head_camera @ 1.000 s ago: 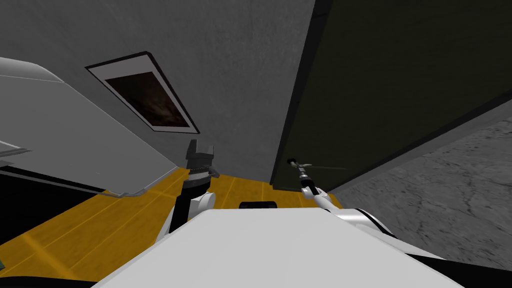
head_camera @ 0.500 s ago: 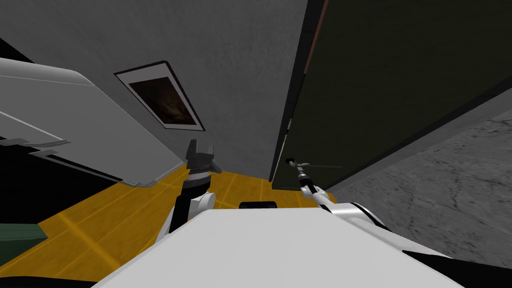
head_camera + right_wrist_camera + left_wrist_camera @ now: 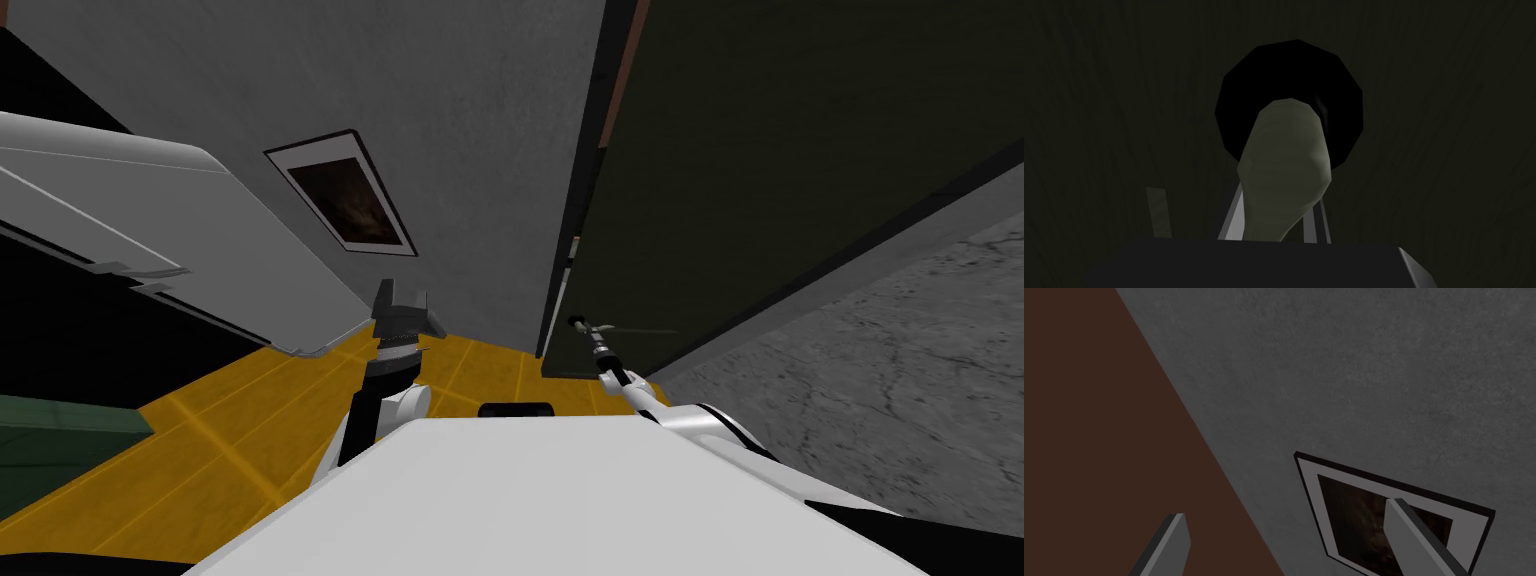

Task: Pull the door open

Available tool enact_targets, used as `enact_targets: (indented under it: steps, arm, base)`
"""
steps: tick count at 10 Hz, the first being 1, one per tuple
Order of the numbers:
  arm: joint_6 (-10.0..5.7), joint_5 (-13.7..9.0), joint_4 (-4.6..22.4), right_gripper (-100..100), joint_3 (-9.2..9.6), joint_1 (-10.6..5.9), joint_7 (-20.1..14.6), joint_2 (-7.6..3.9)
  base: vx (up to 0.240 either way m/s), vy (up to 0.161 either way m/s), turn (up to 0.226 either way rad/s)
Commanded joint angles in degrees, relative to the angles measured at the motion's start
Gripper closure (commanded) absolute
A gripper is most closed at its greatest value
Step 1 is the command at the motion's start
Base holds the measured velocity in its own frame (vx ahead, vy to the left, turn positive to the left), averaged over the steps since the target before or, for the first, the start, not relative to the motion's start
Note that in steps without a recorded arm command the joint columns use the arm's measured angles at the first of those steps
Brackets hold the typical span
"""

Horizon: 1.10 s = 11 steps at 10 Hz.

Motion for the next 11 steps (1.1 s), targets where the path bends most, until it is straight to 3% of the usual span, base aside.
enact_targets:
  steps: [1,5,6,7,8,11]
  arm:
    - [0.00,0.0,0.0,100,0.00,0.00,0.0,0.00]
    - [-3.32,1.3,0.3,100,2.14,1.78,-3.3,-2.10]
    - [-3.32,1.3,0.3,100,2.14,1.78,-3.3,-2.10]
    - [-5.10,1.9,0.4,100,3.23,2.74,-5.1,-3.36]
    - [-5.90,2.2,0.4,100,3.72,3.17,-5.9,-3.91]
    - [-7.17,2.7,0.4,100,4.51,3.86,-7.2,-4.81]
  base:
    - [-0.094,-0.042,0.036]
    - [-0.170,-0.035,0.108]
    - [-0.132,-0.041,0.048]
    - [-0.197,-0.097,0.162]
    - [-0.265,-0.136,0.193]
    - [-0.135,-0.052,0.048]
